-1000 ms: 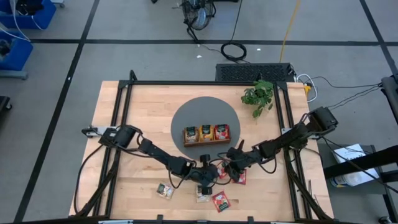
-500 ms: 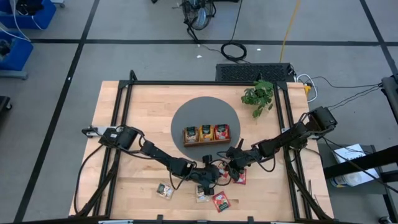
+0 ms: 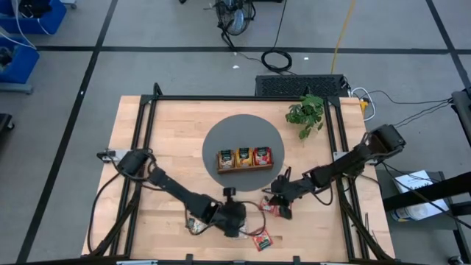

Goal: Pick & Place Tea
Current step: Put the strawberry tea sachet into the right compartment of the wooden organizer

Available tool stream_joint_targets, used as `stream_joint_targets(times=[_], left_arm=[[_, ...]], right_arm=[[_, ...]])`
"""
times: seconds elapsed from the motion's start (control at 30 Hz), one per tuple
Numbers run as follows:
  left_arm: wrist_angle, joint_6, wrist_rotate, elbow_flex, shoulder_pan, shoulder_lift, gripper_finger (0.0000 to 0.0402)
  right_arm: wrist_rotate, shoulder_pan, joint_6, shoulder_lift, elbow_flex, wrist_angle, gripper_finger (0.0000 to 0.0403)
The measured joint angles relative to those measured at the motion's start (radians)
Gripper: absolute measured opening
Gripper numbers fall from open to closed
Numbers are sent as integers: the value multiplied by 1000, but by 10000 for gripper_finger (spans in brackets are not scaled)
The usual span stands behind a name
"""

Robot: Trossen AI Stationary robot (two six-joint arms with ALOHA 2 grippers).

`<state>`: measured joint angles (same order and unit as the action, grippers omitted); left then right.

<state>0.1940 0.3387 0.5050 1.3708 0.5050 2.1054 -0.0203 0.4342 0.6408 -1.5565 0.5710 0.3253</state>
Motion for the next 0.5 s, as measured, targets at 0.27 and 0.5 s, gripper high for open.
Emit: stream_joint_targets(times=[0.27,0.5], left_arm=[[-217,-78,92,2,48,-103,53],[-385,-57,-56,3,39,-126,163]], right_arm=[[-135,92,-337,71,97,-104,2],[-450,189,-577,111,154,-174,2]])
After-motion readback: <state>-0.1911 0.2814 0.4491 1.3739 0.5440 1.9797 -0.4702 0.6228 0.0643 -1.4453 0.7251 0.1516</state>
